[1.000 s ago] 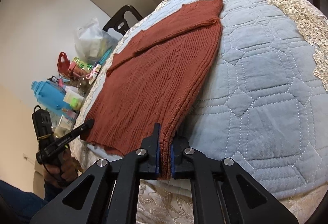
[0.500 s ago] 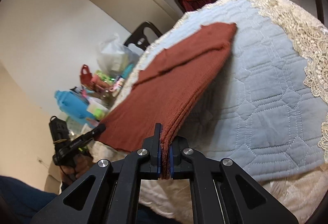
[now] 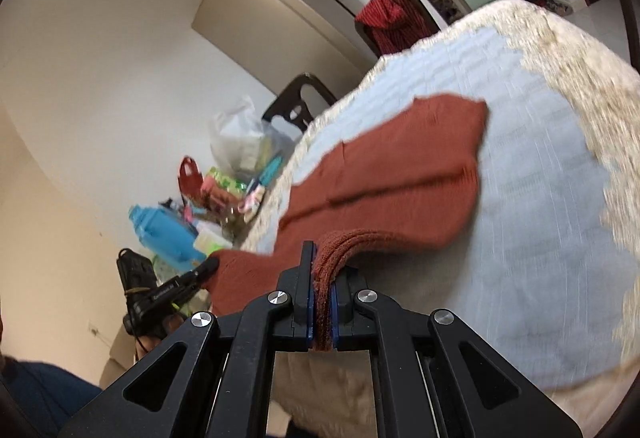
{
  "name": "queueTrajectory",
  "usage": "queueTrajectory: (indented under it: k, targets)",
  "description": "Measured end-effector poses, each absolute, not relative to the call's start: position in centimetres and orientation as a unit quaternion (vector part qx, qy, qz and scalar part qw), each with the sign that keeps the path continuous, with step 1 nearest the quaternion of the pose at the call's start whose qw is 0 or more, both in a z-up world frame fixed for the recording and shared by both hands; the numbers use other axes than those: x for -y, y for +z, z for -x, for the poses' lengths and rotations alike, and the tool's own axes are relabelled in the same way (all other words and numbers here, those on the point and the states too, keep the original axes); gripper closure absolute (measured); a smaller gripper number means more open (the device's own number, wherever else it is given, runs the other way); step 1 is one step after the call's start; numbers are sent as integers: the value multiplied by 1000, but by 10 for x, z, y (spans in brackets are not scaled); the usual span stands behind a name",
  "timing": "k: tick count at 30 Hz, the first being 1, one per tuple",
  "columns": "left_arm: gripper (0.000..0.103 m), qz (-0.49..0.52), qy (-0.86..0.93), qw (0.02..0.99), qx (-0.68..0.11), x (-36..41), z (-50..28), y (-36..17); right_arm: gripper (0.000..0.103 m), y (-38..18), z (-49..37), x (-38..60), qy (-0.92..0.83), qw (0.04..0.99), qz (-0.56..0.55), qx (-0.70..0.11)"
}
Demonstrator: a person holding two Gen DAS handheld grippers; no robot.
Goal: Fold small clothes
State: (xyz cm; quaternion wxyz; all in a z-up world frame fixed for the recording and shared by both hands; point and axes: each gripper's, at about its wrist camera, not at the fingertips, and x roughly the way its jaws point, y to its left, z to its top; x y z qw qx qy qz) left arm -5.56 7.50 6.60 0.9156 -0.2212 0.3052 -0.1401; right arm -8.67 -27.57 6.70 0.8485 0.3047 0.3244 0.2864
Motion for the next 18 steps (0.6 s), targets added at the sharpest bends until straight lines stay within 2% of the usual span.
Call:
queueTrajectory:
  k: [9, 18]
  targets:
    - [96, 222, -132, 918, -299, -72, -38, 84, 98, 89, 3, 282, 251, 863, -302, -316]
    - [96, 235, -97, 888, -383, -64, -124, 32, 98, 56, -85, 293, 207, 841, -334, -373]
